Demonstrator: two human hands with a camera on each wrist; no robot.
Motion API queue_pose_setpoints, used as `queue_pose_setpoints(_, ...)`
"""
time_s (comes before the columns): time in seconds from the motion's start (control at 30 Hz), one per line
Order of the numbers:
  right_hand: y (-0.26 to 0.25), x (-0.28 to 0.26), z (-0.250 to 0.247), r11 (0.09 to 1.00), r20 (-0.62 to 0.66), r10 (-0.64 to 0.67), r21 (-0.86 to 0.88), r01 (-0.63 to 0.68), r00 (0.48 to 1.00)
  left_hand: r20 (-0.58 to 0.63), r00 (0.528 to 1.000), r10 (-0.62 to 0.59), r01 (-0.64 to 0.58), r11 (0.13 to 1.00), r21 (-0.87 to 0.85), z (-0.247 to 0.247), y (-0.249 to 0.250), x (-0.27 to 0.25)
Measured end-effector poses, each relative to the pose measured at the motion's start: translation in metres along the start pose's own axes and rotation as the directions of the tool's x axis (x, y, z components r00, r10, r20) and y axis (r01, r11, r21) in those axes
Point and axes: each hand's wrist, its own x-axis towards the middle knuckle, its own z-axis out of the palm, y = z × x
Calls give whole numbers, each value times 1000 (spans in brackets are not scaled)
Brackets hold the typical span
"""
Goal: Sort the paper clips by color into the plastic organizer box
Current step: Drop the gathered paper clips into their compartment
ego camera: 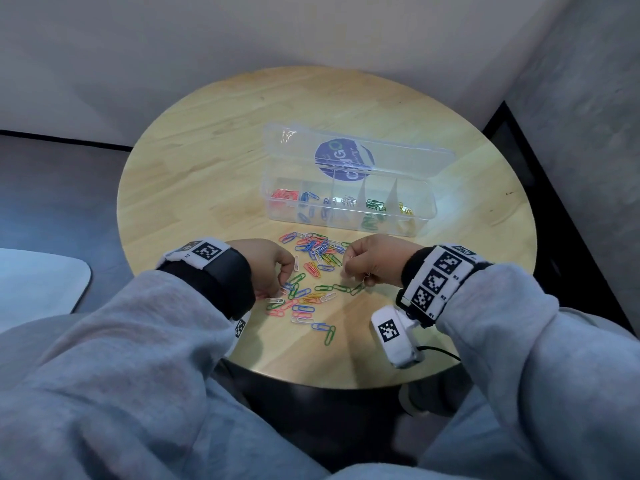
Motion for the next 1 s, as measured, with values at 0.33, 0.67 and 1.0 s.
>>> queue_pose_setpoints(0.33, 0, 1, 7, 973, 114, 37, 221, -61, 993, -13, 1000, -26, 26, 999, 21, 1, 1, 1)
queue_pose_setpoints(0.67, -8, -2, 13, 971, 105, -1, -238, 26, 994, 11, 999, -37, 38, 999, -25, 1, 0, 2)
queue_pose_setpoints(1.0, -10, -5, 29, 721, 70, -102, -682, 122, 992, 15, 1000, -3, 3, 1000, -3, 1, 1, 1)
